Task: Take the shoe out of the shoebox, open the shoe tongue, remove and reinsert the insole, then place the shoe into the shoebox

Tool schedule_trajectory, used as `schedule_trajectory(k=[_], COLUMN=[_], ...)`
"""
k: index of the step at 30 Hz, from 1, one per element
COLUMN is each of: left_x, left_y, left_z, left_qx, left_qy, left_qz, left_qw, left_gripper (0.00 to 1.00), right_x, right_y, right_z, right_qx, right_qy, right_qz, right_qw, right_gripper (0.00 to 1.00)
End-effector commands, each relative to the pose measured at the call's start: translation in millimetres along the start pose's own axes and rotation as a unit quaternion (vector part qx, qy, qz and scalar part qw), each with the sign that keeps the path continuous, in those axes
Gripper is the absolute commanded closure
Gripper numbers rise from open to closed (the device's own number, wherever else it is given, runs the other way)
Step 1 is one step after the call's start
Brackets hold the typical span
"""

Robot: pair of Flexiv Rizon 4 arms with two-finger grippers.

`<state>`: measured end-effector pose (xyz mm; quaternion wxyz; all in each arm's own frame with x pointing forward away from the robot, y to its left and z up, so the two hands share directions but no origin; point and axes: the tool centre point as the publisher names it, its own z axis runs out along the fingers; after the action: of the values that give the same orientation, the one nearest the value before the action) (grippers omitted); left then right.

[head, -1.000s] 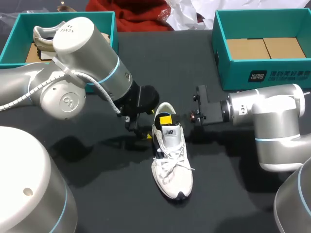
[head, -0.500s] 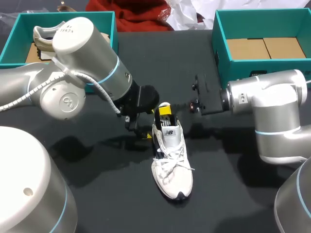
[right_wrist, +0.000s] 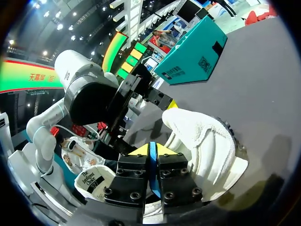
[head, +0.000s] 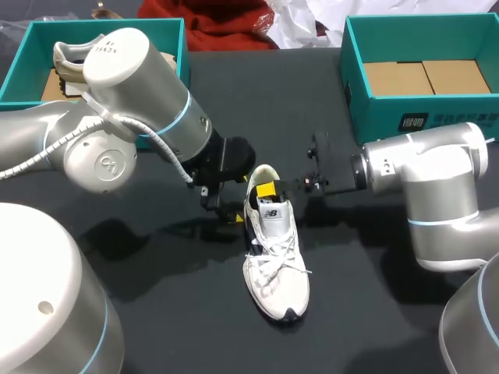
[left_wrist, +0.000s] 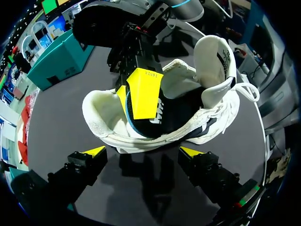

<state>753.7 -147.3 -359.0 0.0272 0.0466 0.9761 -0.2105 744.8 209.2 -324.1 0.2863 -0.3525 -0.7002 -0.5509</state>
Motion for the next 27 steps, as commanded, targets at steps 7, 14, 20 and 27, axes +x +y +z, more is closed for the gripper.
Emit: schedule_trajectory(k=[7,14,20,27], left_x=[-0.3,-0.4,-0.5,-0.8], left_y=[-0.6,1.7,2.5,3.7], left_z=[0.7,-1.9,-3.5,-4.9], left_qx=[0.000,0.000,0.000,0.000], left_qy=[0.000,-0.004,-0.006,-0.008], left_qz=[0.003,0.002,0.001,0.002], left_qw=[1.000,1.000,1.000,1.000], left_gripper=[0.00,0.00,0.00,0.00], right_x=[8.0,8.9,13.3,15.5], right_y=[6.5,16.2,20.8,19.0], right_z=[3.1,2.6,0.4,1.0], right_qx=[-0.002,0.009,0.015,0.019], right_qy=[-0.007,-0.010,-0.018,-0.021], right_qz=[-0.024,-0.037,-0.047,-0.048], right_qw=[1.000,0.999,0.999,0.998], right_gripper=[0.19,0.05,0.05,0.13])
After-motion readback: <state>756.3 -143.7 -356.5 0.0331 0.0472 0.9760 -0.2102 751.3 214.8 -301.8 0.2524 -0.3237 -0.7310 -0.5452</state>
